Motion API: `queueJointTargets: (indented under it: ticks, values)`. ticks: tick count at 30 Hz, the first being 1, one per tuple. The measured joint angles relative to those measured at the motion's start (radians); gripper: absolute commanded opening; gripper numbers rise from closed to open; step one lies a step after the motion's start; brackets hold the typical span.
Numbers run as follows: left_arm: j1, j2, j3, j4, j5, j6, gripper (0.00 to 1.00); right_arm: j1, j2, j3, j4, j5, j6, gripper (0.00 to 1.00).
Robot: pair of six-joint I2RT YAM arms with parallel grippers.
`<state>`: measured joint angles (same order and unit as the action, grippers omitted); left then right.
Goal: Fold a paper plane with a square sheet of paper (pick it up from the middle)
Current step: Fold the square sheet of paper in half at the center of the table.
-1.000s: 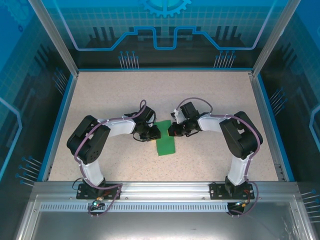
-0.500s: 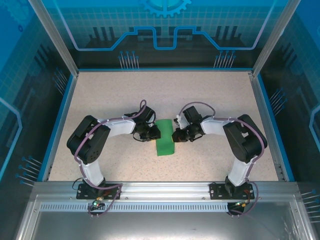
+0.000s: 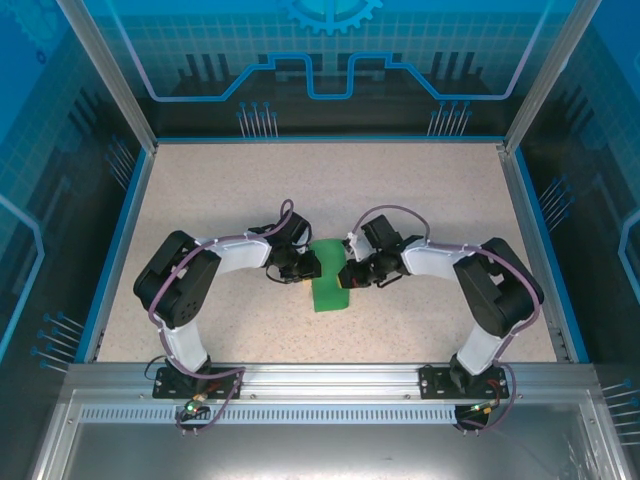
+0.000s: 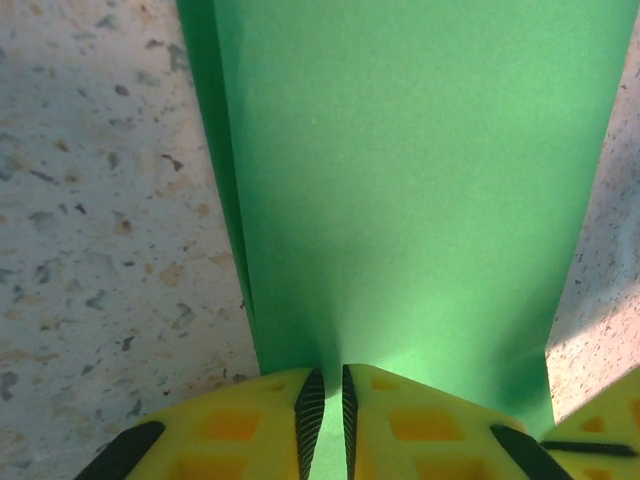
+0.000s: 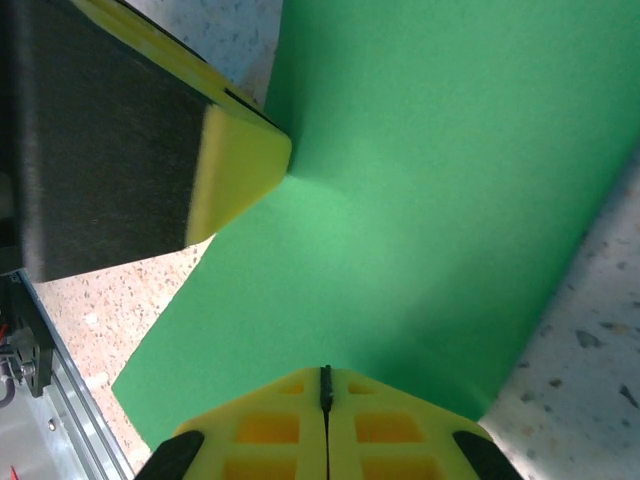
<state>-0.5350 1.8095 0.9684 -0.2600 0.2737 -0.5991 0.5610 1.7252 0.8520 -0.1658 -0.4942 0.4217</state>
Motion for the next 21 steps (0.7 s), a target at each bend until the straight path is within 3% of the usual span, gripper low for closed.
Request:
queueJointTargets:
  ticks: [10,21]
  values:
    - [0.0,0.004,0.01,-0.013,0.0,0.005,0.2,0.002,0.046,-0.014,0.006,-0.002,-0.005,0.06]
    - [0.0,0.009,0.018,-0.024,0.0,0.015,0.2,0.001,-0.053,-0.136,0.028,-0.003,-0.02,0.06]
